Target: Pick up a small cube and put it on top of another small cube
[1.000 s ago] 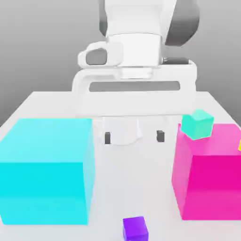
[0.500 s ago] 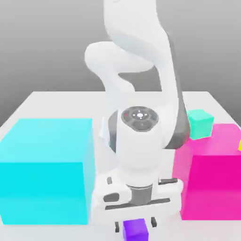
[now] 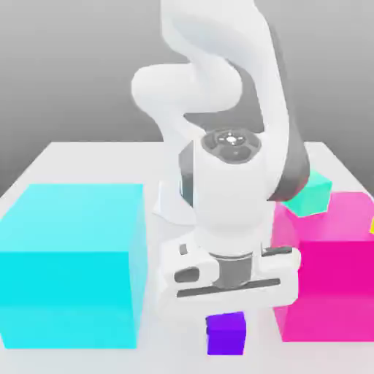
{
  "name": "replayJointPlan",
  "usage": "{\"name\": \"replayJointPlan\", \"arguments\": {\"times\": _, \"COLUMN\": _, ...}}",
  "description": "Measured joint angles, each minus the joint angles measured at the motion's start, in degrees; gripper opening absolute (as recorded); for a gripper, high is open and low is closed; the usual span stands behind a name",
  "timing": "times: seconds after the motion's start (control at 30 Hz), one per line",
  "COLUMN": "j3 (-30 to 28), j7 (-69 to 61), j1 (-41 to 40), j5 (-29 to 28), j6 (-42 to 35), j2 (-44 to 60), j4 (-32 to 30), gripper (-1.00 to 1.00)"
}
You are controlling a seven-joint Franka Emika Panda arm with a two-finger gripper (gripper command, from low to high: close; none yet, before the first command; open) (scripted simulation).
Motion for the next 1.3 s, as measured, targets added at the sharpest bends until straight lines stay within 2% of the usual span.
{"name": "replayJointPlan", "arguments": {"times": 0.2, "j3": 7.09, "j7": 4.87, "j1": 11.89, "j5": -2.53, "j6": -1.32, "j2": -8.31, "j4": 8.54, "gripper": -1.0}}
{"name": "replayJointPlan", "arguments": {"times": 0.27, "j3": 8.07, "j7": 8.3, "j1": 17.08, "j5": -0.46, "j6": -2.17, "j2": -11.67, "j4": 7.85, "gripper": -1.0}}
{"name": "replayJointPlan", "arguments": {"times": 0.7, "j3": 16.34, "j7": 34.7, "j1": 26.57, "j5": 16.91, "j6": -3.56, "j2": -27.03, "j4": -14.33, "gripper": -1.0}}
{"name": "replayJointPlan", "arguments": {"times": 0.8, "j3": 14.23, "j7": 35.02, "j1": 25.98, "j5": 20.64, "j6": -2.43, "j2": -27.31, "j4": -20.42, "gripper": -1.0}}
{"name": "replayJointPlan", "arguments": {"times": 0.87, "j3": 14.72, "j7": 35.39, "j1": 24.68, "j5": 18.49, "j6": -1.13, "j2": -27.11, "j4": -24.44, "gripper": -1.0}}
{"name": "replayJointPlan", "arguments": {"times": 0.97, "j3": 17.71, "j7": 39.65, "j1": 21.2, "j5": 12.39, "j6": -0.63, "j2": -26.17, "j4": -29.32, "gripper": -1.0}}
{"name": "replayJointPlan", "arguments": {"times": 1.3, "j3": 23.16, "j7": 52.14, "j1": 10.76, "j5": -5.75, "j6": 7.61, "j2": -15.46, "j4": -29.59, "gripper": -1.0}}
